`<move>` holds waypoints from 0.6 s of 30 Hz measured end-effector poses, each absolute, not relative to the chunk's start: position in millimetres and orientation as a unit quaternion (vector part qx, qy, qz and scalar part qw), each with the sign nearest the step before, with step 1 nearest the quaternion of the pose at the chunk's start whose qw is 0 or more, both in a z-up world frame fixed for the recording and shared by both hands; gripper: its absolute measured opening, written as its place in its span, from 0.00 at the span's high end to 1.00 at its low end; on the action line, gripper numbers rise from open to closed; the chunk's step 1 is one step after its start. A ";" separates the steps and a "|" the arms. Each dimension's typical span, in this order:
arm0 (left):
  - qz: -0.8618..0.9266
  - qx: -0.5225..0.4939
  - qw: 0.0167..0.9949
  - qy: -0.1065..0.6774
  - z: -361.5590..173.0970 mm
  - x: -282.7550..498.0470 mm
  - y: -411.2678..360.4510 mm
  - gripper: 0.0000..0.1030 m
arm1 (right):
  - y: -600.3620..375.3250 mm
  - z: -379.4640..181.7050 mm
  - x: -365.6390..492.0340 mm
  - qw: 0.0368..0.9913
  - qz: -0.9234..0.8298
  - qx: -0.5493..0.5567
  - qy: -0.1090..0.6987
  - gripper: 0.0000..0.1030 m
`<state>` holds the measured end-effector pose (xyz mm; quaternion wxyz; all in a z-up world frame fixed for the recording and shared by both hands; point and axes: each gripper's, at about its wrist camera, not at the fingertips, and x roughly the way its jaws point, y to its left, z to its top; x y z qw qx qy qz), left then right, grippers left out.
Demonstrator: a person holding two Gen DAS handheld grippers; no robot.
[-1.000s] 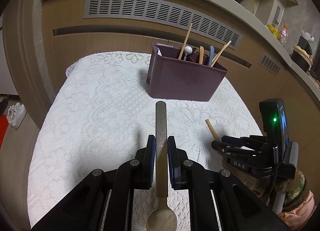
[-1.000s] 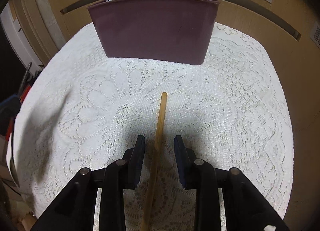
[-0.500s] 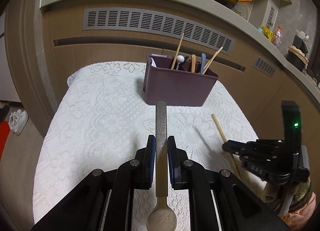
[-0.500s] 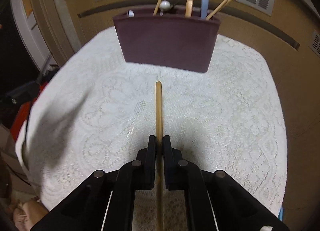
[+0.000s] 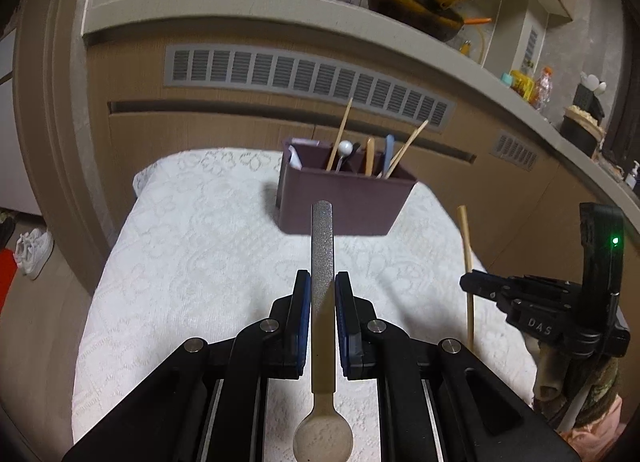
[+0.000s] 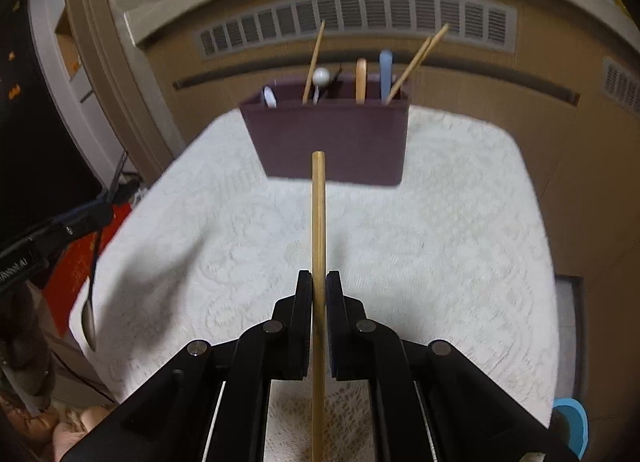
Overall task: Organize utensils
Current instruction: 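Lift the black spoon and chopstick above the purple caddy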
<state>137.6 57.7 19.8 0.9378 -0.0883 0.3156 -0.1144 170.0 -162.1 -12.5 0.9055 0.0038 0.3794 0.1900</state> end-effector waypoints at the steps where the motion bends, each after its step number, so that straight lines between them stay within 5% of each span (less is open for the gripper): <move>1: -0.118 -0.088 0.939 0.310 25.1 137.1 56.6 0.88 | -163.7 -3.2 166.8 0.910 0.192 0.007 0.368 0.94; 12: -0.173 -0.071 0.978 0.092 177.7 183.0 34.1 0.88 | -165.6 173.6 172.7 0.970 0.186 -0.015 0.156 0.94; 18: -0.181 -0.069 0.980 0.046 204.0 245.9 25.8 0.88 | -160.0 225.1 213.2 0.979 0.174 -0.034 0.102 0.94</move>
